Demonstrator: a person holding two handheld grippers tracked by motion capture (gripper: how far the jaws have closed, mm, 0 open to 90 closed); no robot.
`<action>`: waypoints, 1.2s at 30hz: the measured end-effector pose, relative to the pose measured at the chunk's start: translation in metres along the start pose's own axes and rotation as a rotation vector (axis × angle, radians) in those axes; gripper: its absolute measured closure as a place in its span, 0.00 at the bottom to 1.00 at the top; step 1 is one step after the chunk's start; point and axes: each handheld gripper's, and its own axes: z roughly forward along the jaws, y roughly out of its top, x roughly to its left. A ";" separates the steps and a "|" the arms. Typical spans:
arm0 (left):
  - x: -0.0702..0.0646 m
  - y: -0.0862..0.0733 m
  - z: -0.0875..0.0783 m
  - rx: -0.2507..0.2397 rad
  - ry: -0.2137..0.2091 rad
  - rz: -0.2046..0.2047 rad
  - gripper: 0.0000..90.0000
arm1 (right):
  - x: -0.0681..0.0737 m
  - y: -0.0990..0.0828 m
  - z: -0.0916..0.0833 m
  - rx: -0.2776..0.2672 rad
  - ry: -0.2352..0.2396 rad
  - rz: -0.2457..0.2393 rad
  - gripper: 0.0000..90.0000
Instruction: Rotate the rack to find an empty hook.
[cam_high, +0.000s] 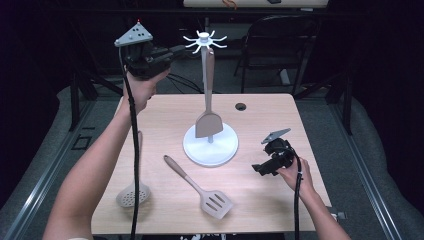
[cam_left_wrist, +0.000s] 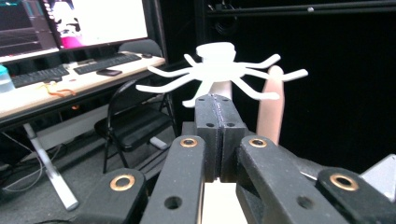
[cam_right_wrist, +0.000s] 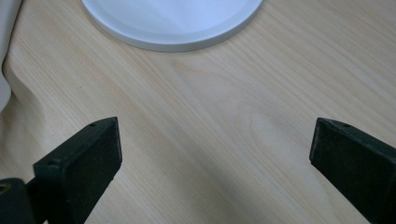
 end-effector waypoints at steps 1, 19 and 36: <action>0.001 0.001 0.000 -0.001 0.006 0.000 1.00 | 0.000 0.000 0.000 0.002 0.001 -0.002 0.02; 0.012 0.004 0.011 0.033 0.049 0.000 1.00 | 0.000 0.000 0.001 0.008 -0.002 -0.007 0.02; -0.015 0.003 -0.010 -0.035 -0.023 0.028 1.00 | 0.002 0.002 0.001 0.007 -0.004 -0.009 0.02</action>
